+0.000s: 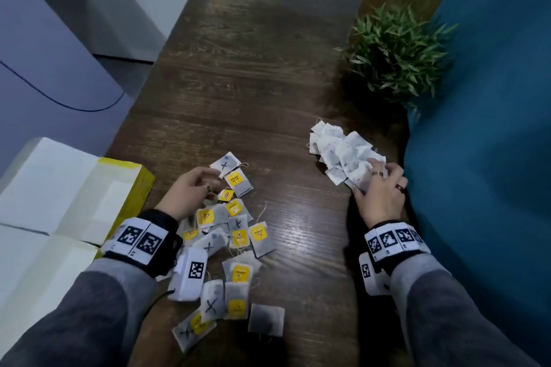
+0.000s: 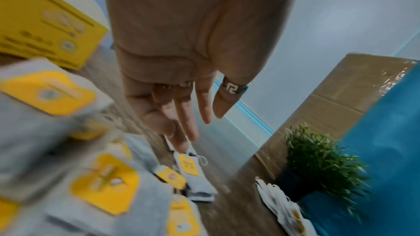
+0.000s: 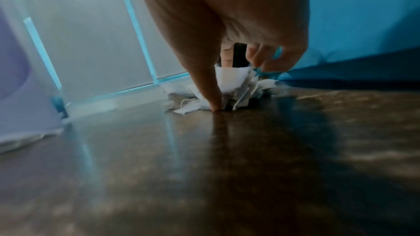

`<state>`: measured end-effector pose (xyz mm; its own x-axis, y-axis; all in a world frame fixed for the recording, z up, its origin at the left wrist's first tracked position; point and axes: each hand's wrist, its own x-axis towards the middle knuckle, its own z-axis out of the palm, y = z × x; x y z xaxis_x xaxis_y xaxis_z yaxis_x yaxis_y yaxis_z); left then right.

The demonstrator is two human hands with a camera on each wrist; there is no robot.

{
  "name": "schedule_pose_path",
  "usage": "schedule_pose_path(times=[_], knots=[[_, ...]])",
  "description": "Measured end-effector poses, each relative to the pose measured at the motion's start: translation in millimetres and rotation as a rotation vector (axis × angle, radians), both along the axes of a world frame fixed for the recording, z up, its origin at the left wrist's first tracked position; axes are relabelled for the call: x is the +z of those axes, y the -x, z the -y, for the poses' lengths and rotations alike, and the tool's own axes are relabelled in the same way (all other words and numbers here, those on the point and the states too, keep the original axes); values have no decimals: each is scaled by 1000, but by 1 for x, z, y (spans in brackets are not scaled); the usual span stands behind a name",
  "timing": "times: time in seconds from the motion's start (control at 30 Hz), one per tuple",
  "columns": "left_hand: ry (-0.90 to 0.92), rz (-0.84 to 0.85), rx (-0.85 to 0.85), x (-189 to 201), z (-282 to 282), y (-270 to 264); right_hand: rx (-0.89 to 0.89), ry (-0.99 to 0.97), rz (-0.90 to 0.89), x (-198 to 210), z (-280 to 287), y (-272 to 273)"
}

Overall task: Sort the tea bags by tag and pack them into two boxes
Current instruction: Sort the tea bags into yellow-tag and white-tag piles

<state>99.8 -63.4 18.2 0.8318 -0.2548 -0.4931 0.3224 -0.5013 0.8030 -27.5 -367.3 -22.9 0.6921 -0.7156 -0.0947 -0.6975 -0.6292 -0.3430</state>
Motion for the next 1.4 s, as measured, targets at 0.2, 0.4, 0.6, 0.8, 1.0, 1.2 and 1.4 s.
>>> schedule_pose_path(times=[0.2,0.4,0.6,0.8,1.0,1.2,1.4], knots=[[-196,70,-102,-10,-33,6,291,6,58,9,-46,-3],[-310,194,-234,-13,-40,11,412,-571,-148,7,-112,-7],[-352,242,-590,-19,-39,36,396,-456,-238,-4,-149,0],[-319,305,-629,-27,-39,42,309,-596,28,-4,-154,10],[151,-68,-263,-11,-51,32,277,-453,640,10,-161,36],[593,-522,-21,15,-48,35,281,-504,860,32,-173,36],[670,-523,-101,18,-45,35,236,-757,851,48,-175,29]])
